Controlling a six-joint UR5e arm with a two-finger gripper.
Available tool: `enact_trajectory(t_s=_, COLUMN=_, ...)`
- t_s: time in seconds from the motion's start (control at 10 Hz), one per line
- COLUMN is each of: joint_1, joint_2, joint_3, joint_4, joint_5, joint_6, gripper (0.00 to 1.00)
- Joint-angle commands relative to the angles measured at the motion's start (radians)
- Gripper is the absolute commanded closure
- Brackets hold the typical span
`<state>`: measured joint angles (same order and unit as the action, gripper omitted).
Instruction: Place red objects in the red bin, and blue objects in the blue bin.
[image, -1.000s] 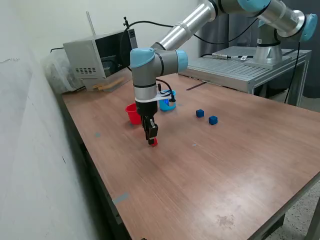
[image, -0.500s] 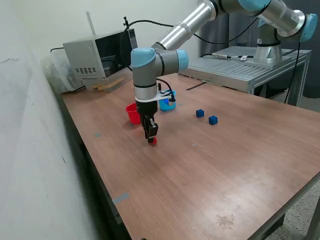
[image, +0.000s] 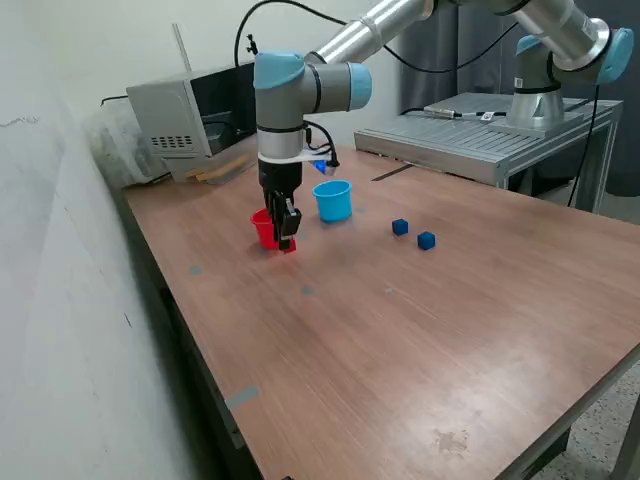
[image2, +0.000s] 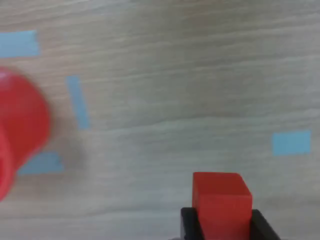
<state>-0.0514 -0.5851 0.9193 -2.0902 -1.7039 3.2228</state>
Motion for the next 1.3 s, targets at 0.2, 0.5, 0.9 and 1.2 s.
enact_trajectory(t_s=0.2, joint_1=-0.137, joint_2=-0.071, joint_3=0.039, joint_4=0.01, joint_5=-0.04, joint_6=-0.011, gripper=1.0)
enact_trajectory(t_s=0.5, joint_1=-0.174, joint_2=-0.078, joint_3=0.056, joint_4=0.022, joint_5=-0.04, joint_6=-0.058, gripper=1.0)
enact_trajectory(t_s=0.9, joint_1=-0.197, joint_2=-0.076, joint_3=0.059, joint_4=0.021, joint_5=-0.037, joint_6=-0.057, gripper=1.0)
enact_trajectory(t_s=1.2, joint_1=-0.196, joint_2=-0.076, joint_3=0.078, joint_4=0.022, joint_5=-0.042, joint_6=-0.05, gripper=0.0)
